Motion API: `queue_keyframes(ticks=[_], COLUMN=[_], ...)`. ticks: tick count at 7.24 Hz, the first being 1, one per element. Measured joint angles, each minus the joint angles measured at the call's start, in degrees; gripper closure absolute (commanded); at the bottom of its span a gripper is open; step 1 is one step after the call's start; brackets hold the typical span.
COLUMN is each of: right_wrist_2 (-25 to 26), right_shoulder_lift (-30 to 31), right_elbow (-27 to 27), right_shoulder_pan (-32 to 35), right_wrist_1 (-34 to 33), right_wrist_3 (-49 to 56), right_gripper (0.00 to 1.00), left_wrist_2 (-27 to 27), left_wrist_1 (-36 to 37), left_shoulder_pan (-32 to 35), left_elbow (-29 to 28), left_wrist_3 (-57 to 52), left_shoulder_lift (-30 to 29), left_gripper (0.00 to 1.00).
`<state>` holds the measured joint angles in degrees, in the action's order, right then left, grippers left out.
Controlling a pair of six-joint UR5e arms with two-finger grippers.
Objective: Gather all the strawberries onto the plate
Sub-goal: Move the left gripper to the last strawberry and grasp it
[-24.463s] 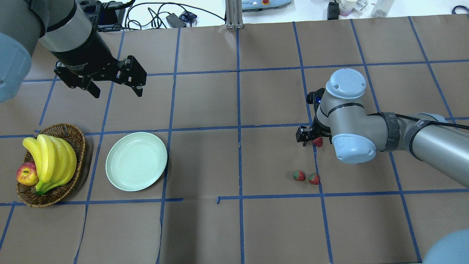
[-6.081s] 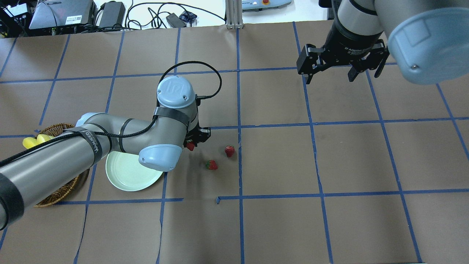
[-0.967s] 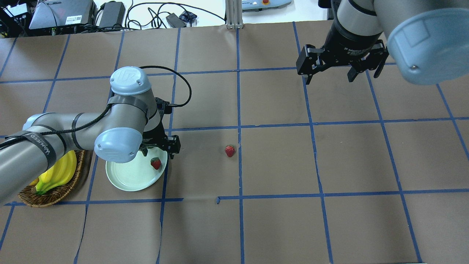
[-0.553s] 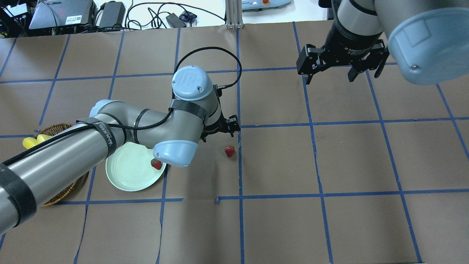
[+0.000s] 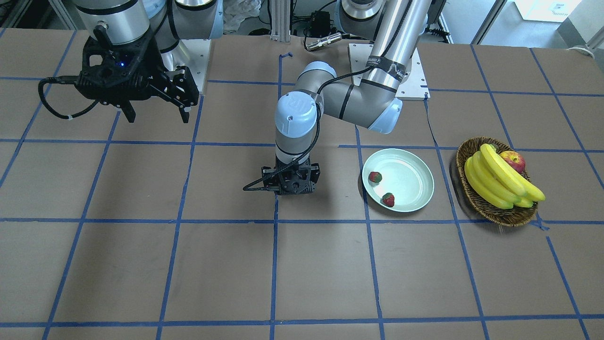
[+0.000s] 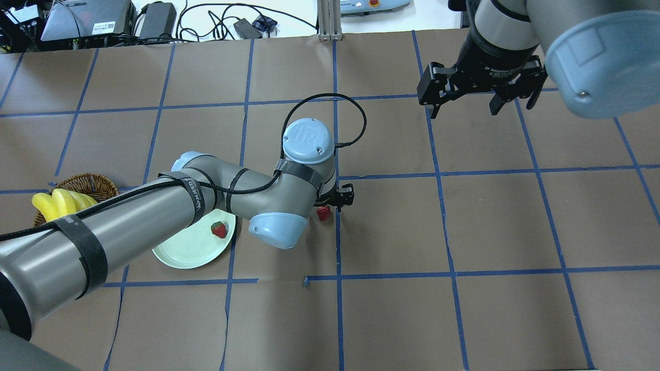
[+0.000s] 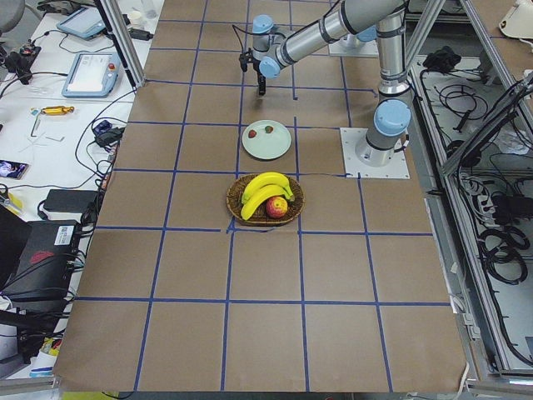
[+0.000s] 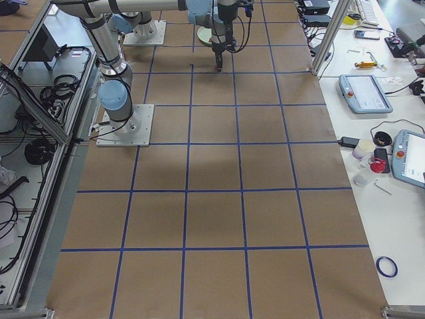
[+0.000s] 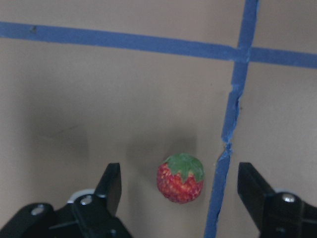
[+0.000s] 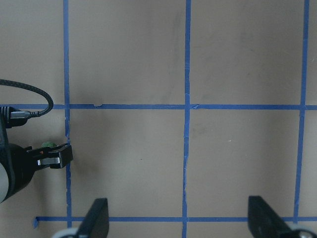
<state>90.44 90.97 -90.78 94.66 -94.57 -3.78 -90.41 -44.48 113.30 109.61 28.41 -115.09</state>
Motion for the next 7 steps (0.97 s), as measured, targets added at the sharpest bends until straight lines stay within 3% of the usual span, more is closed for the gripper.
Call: queue_keyframes(ticks=[1,5,7], right_wrist_2=[0.0,0.0,0.0], right_shoulder_lift=[0.0,0.0,0.0], right_elbow=[0.0,0.0,0.0], right_shoulder_pan=[0.0,0.0,0.0], right_wrist_1=[0.0,0.0,0.0], right_wrist_3=[0.0,0.0,0.0], right_gripper=[0.0,0.0,0.0], left_wrist_2=[-0.5,-3.1,-5.9], left_wrist_1=[0.0,-1.5,-8.8], left_shoulder_pan=[0.2,-1.0,-6.1], left_elbow=[0.0,-0.5,0.0], left_wrist_3=[-0.3,-7.4,-15.1], left_shoulder_lift=[-0.2,2.6,6.7], left_gripper=[0.99,1.0,1.0])
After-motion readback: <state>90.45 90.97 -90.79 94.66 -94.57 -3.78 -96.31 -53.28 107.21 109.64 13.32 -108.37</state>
